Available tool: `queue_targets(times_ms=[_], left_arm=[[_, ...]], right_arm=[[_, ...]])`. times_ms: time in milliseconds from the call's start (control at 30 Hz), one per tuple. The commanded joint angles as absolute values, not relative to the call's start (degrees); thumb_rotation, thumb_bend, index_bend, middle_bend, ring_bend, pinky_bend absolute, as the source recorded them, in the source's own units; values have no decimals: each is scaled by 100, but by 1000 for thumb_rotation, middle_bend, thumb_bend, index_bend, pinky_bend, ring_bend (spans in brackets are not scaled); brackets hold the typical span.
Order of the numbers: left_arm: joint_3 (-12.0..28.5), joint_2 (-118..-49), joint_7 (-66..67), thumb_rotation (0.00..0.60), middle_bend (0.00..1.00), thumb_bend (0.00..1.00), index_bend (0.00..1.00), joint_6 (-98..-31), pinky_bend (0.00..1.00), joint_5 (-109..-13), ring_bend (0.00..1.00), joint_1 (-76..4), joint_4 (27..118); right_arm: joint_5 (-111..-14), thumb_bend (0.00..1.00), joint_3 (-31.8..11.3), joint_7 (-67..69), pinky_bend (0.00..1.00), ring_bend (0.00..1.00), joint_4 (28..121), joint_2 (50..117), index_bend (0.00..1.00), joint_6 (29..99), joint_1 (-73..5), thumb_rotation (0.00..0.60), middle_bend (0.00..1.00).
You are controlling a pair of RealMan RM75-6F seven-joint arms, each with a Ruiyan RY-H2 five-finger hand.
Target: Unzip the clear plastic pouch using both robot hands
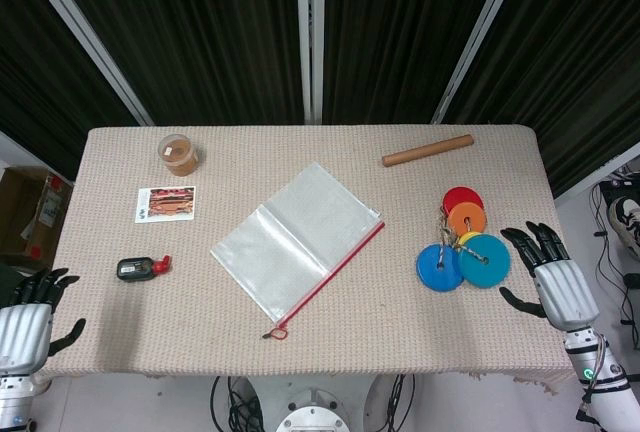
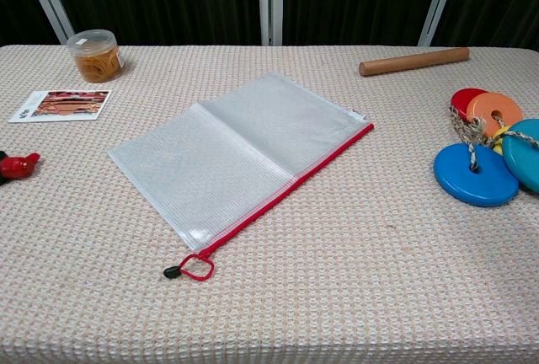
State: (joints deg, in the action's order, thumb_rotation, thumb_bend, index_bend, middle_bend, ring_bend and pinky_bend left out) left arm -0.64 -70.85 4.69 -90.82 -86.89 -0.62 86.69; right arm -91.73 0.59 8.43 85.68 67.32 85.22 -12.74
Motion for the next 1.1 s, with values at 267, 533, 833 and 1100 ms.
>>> queue_targets(times_ms=[267,533,833,1100], left_arm=[[-37,-7112,520,600,169,215,252,-9091,171,-8688,122,-16,8643],[-94,-7149,305,600,170,214,254,-9098,171,-8811,122,23,8568],[-123,-7191,19,600,169,212,256,-9012,171,-8829,122,39,8314],[-104,-7254,-199,600,170,210,256,-8899,171,-8818,122,0,8127]], right_arm=[[-9492,130,136,837,0,0,8794,6746,135,8282,-1391,600,139],[-10327,129,182,750,0,0,9423,7336,156,6616,-2680,600,158],[-9504,176,-497,-108,0,0,9474,8714,270,4422,-4087,600,94],[-8754,183,-946,-843,0,0,8622,10016,331,3654,-4906,600,94]])
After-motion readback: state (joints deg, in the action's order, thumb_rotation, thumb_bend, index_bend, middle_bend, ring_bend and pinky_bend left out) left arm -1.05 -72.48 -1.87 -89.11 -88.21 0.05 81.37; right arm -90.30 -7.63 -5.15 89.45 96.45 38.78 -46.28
